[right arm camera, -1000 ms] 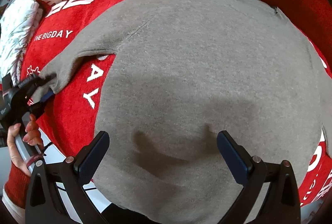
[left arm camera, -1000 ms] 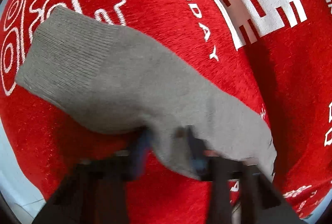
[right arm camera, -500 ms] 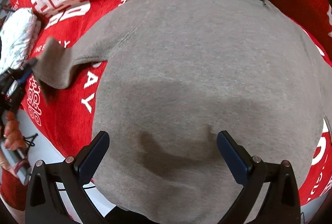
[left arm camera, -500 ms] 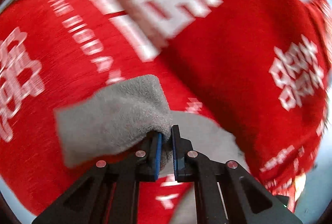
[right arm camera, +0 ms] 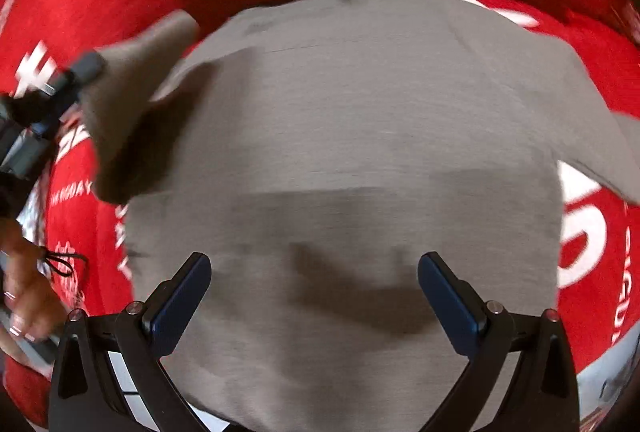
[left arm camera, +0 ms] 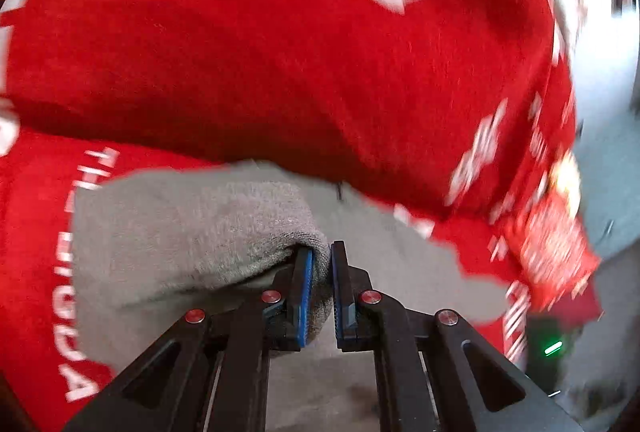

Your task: Fold small clothes

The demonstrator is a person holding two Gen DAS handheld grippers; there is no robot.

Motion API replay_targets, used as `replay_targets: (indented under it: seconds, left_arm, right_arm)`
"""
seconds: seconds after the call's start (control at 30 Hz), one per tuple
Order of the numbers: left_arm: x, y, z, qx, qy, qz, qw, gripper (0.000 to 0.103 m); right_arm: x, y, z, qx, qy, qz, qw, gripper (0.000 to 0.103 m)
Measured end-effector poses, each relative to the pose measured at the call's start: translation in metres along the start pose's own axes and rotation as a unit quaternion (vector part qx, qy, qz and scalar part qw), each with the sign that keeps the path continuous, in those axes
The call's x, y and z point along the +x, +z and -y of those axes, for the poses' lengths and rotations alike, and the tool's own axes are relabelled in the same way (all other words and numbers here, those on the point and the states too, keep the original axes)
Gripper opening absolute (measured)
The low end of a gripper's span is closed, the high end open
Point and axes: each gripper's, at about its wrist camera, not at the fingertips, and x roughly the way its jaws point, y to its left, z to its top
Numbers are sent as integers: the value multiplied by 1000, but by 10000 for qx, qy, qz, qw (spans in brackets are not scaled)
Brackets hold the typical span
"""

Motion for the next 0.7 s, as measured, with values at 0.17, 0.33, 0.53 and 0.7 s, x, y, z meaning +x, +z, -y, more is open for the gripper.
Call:
replay_targets:
  seconds: [0.17, 0.33, 0.53, 0.7]
  left_arm:
    - [59, -22, 19, 263, 351, -733, 9963, 11]
    - [78, -36, 22, 556, 774, -1144, 9888, 11]
    - [42, -30, 15, 518, 1189, -829, 9881, 66]
    - [-12, -19, -24, 259, 1903, -496, 9801, 66]
  right_arm:
    - [4, 3, 42, 518, -69, -39, 9986, 103]
    - [9, 5, 62, 724, -118, -87, 9973, 103]
    - [-1, 21, 46, 445, -164, 91, 9988, 103]
    - [-7, 49, -3, -550, -238, 442, 9972, 103]
